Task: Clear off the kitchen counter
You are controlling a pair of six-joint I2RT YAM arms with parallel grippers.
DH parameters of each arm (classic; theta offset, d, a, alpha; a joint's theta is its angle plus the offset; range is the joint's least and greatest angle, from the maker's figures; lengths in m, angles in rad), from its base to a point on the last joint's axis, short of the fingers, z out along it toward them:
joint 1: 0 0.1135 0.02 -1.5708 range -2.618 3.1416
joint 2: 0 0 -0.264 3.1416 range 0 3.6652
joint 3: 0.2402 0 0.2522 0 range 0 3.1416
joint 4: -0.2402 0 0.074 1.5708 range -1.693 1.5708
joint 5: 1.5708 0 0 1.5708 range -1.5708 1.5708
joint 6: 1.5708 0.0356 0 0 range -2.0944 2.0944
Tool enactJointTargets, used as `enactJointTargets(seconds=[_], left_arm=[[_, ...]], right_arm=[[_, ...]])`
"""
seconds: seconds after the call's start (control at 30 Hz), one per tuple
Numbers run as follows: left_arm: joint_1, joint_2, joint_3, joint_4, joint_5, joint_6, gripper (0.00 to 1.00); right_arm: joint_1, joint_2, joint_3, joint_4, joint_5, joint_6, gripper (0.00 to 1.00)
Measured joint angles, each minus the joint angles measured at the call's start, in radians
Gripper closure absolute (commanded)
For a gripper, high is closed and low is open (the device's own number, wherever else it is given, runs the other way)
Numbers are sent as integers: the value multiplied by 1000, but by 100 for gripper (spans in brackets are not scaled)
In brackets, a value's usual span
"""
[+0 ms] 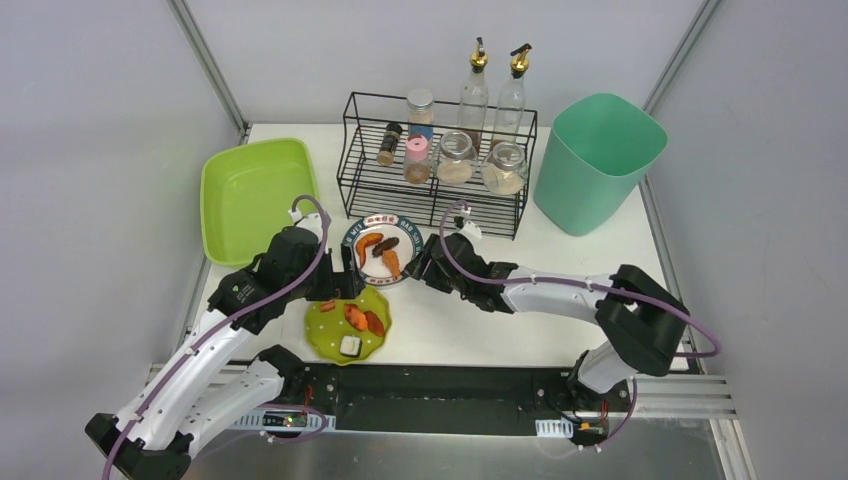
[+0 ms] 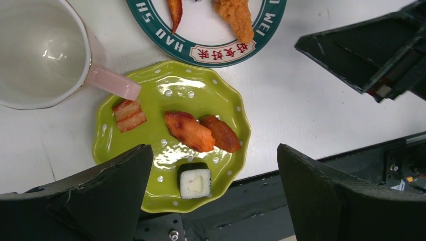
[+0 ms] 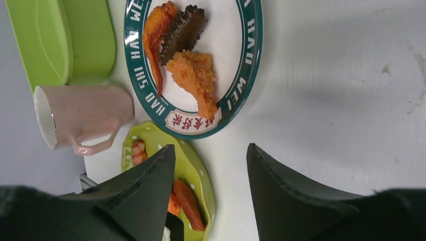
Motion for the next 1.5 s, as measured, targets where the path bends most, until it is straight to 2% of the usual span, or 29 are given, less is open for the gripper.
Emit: enactJointTargets(seconds=[0.2, 0.5, 0.9, 1.0, 1.3, 1.5], left_arm=[[0, -14, -5, 14, 19, 2, 1], [0, -27, -6, 18, 54, 3, 1], [0, -27, -6, 18, 77, 3, 1], [0, -26, -6, 18, 79, 3, 1], [0, -22, -6, 19, 79, 3, 1], [0, -21, -6, 22, 79, 3, 1]], right_arm=[[0, 117, -18, 144, 25, 60, 44], [0, 220, -26, 249, 40, 127, 48], [0, 308, -52, 430, 97, 249, 61], [-2, 328, -55, 469, 101, 275, 68], [-8, 373, -81, 562, 108, 337, 100], [-9, 373, -111, 598, 119, 363, 100]])
